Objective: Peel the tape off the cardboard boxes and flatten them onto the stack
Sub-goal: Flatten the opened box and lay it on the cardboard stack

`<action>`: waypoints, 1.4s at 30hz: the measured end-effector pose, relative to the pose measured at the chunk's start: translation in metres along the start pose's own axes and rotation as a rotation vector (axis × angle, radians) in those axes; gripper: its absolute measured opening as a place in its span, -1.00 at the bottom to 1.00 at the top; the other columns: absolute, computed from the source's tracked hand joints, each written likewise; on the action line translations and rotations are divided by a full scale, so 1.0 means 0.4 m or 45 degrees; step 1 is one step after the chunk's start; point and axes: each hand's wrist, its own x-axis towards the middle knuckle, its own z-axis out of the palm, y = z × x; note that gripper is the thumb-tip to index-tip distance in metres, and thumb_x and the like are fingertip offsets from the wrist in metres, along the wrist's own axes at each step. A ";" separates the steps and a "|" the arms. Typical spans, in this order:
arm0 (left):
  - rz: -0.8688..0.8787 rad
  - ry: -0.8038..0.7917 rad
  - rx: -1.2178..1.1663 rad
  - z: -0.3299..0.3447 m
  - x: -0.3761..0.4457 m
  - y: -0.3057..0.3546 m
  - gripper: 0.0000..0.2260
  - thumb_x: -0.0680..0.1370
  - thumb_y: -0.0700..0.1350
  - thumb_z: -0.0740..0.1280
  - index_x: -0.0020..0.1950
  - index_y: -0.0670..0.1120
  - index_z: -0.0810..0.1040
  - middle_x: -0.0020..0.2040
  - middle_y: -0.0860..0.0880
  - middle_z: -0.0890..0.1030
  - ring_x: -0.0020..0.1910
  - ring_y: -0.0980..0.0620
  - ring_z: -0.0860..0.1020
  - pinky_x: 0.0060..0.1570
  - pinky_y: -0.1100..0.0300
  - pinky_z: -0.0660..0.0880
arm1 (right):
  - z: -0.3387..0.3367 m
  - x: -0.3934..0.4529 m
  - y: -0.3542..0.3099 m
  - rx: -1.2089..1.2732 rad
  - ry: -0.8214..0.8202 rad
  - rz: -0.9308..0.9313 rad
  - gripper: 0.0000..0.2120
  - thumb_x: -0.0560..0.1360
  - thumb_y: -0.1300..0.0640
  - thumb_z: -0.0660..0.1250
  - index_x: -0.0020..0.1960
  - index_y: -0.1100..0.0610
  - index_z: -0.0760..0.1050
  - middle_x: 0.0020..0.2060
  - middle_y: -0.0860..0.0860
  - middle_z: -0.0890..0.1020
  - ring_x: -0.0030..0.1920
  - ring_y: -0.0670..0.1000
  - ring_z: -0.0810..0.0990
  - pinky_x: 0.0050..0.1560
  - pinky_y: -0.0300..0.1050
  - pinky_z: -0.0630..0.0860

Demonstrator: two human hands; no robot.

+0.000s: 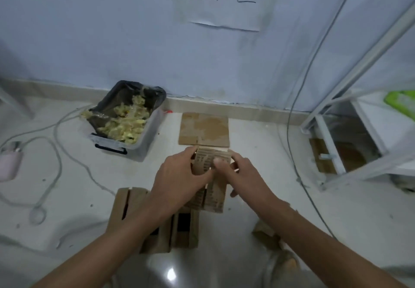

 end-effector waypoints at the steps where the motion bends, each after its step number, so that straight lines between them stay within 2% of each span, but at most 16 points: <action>1: 0.012 -0.001 -0.003 0.013 -0.010 0.005 -0.54 0.47 0.30 0.42 0.33 0.22 0.54 0.06 0.28 0.66 -0.02 0.28 0.62 -0.02 0.21 0.64 | -0.003 -0.008 0.016 -0.059 0.022 -0.021 -0.45 0.48 -0.48 0.28 0.38 -0.27 0.44 0.18 -0.04 0.56 0.04 -0.09 0.65 -0.19 -0.21 0.65; 3: -0.024 -0.027 -0.037 0.029 -0.023 0.010 -0.56 0.51 0.20 0.43 0.39 0.19 0.55 0.10 0.24 0.68 0.02 0.23 0.63 0.04 0.16 0.65 | -0.001 -0.030 0.025 -0.062 0.030 0.030 -0.66 0.52 -0.39 0.34 0.24 -0.38 0.37 0.15 -0.09 0.46 0.04 -0.12 0.60 -0.12 -0.23 0.61; 4: -0.055 -0.038 -0.065 0.034 -0.030 0.011 -0.56 0.53 0.14 0.43 0.42 0.17 0.55 0.12 0.20 0.68 0.04 0.20 0.64 0.07 0.13 0.65 | 0.000 -0.038 0.031 -0.056 0.041 0.055 -0.59 0.52 -0.37 0.36 0.30 -0.37 0.34 0.16 -0.10 0.43 0.07 -0.13 0.56 -0.03 -0.19 0.61; 7: -0.108 -0.026 -0.152 0.045 -0.042 0.009 -0.61 0.57 -0.06 0.37 0.41 0.09 0.59 0.10 0.13 0.70 0.05 0.18 0.64 0.08 0.15 0.64 | 0.002 -0.039 0.059 -0.176 0.124 0.075 -0.17 0.48 -0.42 0.37 0.63 -0.17 0.17 0.29 -0.09 0.38 0.19 -0.10 0.49 0.17 -0.11 0.57; 10: -0.159 -0.013 -0.219 0.050 -0.047 -0.005 -0.67 0.60 -0.09 0.35 0.36 0.06 0.63 0.09 0.15 0.71 0.06 0.19 0.64 0.11 0.18 0.61 | 0.007 -0.032 0.070 -0.239 0.096 0.054 -0.08 0.46 -0.43 0.39 0.66 -0.15 0.07 0.38 -0.07 0.38 0.29 -0.04 0.51 0.28 0.03 0.59; 13: -0.210 -0.023 -0.313 0.049 -0.042 -0.026 -0.80 0.64 -0.06 0.34 0.19 0.04 0.72 -0.02 0.15 0.73 -0.02 0.17 0.67 0.05 0.09 0.63 | 0.001 -0.023 0.089 -0.219 0.059 0.045 -0.12 0.51 -0.37 0.38 0.67 -0.15 0.05 0.38 -0.08 0.46 0.22 -0.04 0.58 0.21 0.07 0.63; 16: -0.227 -0.025 -0.396 0.036 -0.033 -0.036 -0.83 0.66 -0.06 0.33 0.03 0.03 0.74 -0.14 0.14 0.73 -0.16 0.17 0.66 -0.19 0.15 0.55 | -0.039 -0.009 0.091 -0.173 -0.053 0.060 -0.23 0.58 -0.27 0.35 0.66 -0.13 0.09 0.18 -0.18 0.53 -0.02 -0.11 0.63 0.03 -0.08 0.63; 20: -0.293 0.042 -0.591 0.004 -0.020 -0.046 -0.81 0.68 -0.09 0.31 0.10 0.03 0.73 -0.06 0.08 0.76 -0.08 0.09 0.70 -0.09 0.12 0.56 | -0.130 0.022 0.074 -0.277 -0.181 -0.008 -0.43 0.61 -0.27 0.28 0.56 -0.14 0.28 0.10 -0.19 0.63 0.05 -0.14 0.64 0.16 0.04 0.66; 24: -0.277 0.068 -0.617 -0.010 -0.006 -0.049 -0.83 0.67 -0.11 0.33 0.08 0.03 0.73 -0.13 0.15 0.74 -0.16 0.24 0.66 -0.18 0.25 0.45 | -0.151 0.055 0.074 -0.550 0.026 -0.108 -0.28 0.56 -0.22 0.41 0.61 -0.13 0.17 0.30 -0.09 0.55 0.22 -0.05 0.58 0.25 0.09 0.59; 27: -0.215 0.040 -0.580 -0.005 -0.014 -0.047 -0.83 0.67 -0.15 0.33 0.05 -0.02 0.73 -0.24 0.21 0.69 -0.23 0.28 0.62 -0.20 0.37 0.47 | -0.104 0.043 0.056 -0.753 0.072 -0.424 -0.28 0.56 -0.10 0.43 0.60 -0.17 0.15 0.42 -0.09 0.39 0.35 -0.05 0.41 0.32 0.02 0.52; 28: -0.196 0.025 -0.547 -0.002 -0.016 -0.049 -0.83 0.67 -0.14 0.33 0.05 -0.01 0.73 -0.24 0.19 0.70 -0.23 0.24 0.63 -0.21 0.33 0.50 | -0.089 0.039 0.048 -0.864 0.066 -0.513 -0.31 0.55 -0.14 0.42 0.59 -0.17 0.20 0.45 -0.10 0.36 0.37 -0.04 0.38 0.34 0.00 0.48; 30: -0.159 -0.008 -0.479 0.004 -0.016 -0.049 -0.84 0.66 -0.10 0.34 0.09 0.02 0.74 -0.12 0.10 0.74 -0.11 0.10 0.69 -0.08 0.09 0.63 | -0.070 0.034 0.033 -1.021 0.089 -0.567 -0.35 0.53 -0.23 0.41 0.55 -0.15 0.31 0.47 -0.10 0.36 0.40 -0.02 0.38 0.36 -0.01 0.42; 33: -0.135 -0.018 -0.458 0.007 -0.015 -0.048 -0.85 0.64 -0.07 0.37 0.13 0.03 0.73 -0.05 0.05 0.75 -0.03 0.01 0.70 0.04 -0.16 0.65 | -0.064 0.042 0.029 -1.110 0.130 -0.589 -0.48 0.58 -0.21 0.38 0.49 -0.11 0.41 0.37 -0.09 0.50 0.30 0.00 0.49 0.25 -0.02 0.51; 36: -0.140 -0.016 -0.464 0.003 -0.015 -0.051 -0.84 0.64 -0.04 0.36 0.13 0.05 0.72 -0.07 0.02 0.75 -0.06 -0.03 0.70 0.01 -0.21 0.64 | -0.065 0.042 0.027 -1.166 0.131 -0.676 -0.62 0.69 -0.14 0.18 0.44 -0.05 0.48 0.19 -0.07 0.62 0.09 -0.01 0.61 0.00 0.02 0.64; 39: -0.154 -0.011 -0.424 0.002 -0.012 -0.056 -0.86 0.64 -0.04 0.36 0.10 0.07 0.72 -0.09 0.12 0.73 -0.09 0.09 0.67 -0.09 0.00 0.64 | -0.060 0.040 0.028 -1.229 0.225 -0.653 -0.63 0.75 -0.08 0.01 0.12 -0.01 0.57 -0.14 -0.08 0.61 -0.21 -0.03 0.58 -0.16 0.00 0.62; 42: -0.221 0.065 -0.347 0.010 -0.013 -0.057 -0.88 0.64 0.03 0.36 0.06 0.11 0.70 -0.11 0.20 0.69 -0.08 0.24 0.62 -0.18 0.21 0.52 | -0.061 0.053 0.040 -0.984 0.296 -0.581 -0.69 0.75 -0.05 0.07 -0.03 0.00 0.51 -0.28 -0.09 0.55 -0.33 -0.05 0.55 -0.20 -0.05 0.58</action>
